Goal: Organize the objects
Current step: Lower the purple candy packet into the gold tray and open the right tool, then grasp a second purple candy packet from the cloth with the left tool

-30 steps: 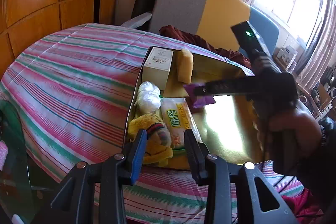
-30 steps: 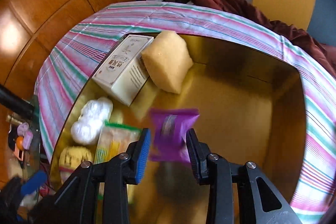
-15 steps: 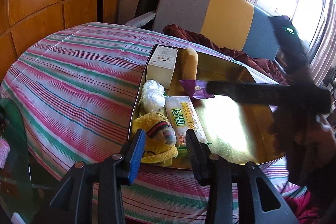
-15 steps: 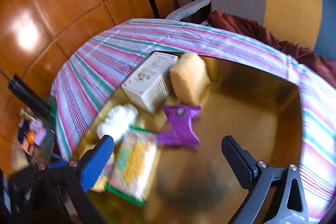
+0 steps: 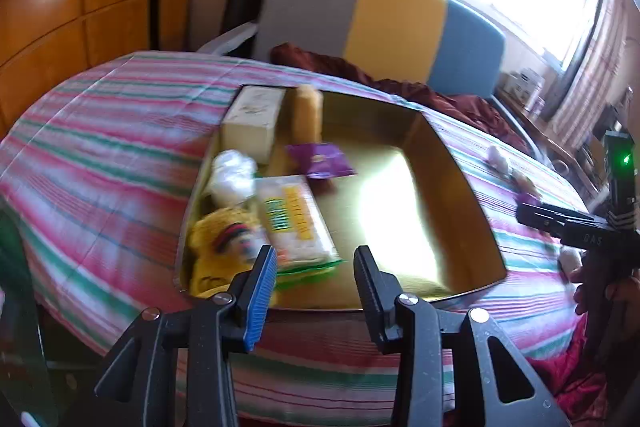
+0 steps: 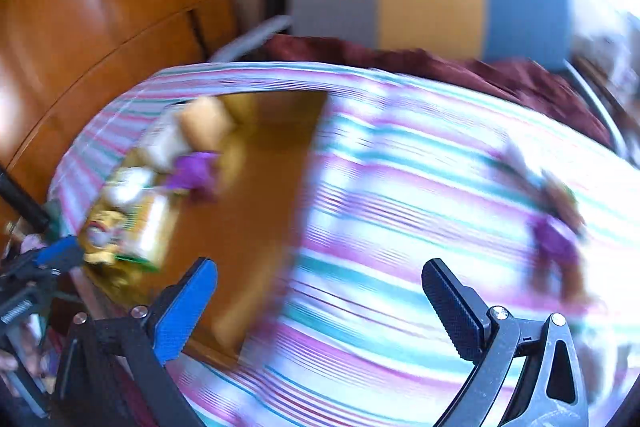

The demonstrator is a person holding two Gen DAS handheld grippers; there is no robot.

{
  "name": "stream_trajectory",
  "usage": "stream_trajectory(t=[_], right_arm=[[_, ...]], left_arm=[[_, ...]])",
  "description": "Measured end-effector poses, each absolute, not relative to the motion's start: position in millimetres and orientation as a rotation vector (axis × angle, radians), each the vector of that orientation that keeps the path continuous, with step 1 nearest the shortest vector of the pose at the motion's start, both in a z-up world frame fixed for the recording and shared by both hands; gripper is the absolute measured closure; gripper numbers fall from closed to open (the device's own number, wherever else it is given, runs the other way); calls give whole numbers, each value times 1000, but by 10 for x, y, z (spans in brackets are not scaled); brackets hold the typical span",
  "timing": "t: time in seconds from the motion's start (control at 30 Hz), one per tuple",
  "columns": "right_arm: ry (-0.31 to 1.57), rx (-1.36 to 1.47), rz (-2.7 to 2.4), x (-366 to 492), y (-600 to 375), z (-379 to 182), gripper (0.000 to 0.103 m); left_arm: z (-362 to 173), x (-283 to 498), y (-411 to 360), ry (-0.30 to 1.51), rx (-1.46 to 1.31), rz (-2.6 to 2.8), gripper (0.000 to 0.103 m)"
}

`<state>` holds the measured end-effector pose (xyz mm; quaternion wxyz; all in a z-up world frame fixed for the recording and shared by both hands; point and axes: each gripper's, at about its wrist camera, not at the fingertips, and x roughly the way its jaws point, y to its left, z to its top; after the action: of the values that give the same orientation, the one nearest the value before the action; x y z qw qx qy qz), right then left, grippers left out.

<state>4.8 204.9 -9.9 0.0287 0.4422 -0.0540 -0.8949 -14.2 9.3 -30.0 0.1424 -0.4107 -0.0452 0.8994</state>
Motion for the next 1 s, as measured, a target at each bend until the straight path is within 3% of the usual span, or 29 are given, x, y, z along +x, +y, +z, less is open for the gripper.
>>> stream_trajectory(t=[0.2,0.4,0.57,1.0], right_arm=[[-482,1418,-2961,507,3257,-76,0],[-1058,1276,-3200,973,4447,16,0],[-1593,1097,-3112,1306,4919,-133,0],[-1695,924,-2979,1351,4902,-180,0]], left_arm=[[-146,-133,513,-31,-1131,2499,63],[-4,-85,1105,79,-1076,2378,63],[71,-32,1685,171,-1038,2269,63],[-131,-448,2904,109,-1220,2008,63]])
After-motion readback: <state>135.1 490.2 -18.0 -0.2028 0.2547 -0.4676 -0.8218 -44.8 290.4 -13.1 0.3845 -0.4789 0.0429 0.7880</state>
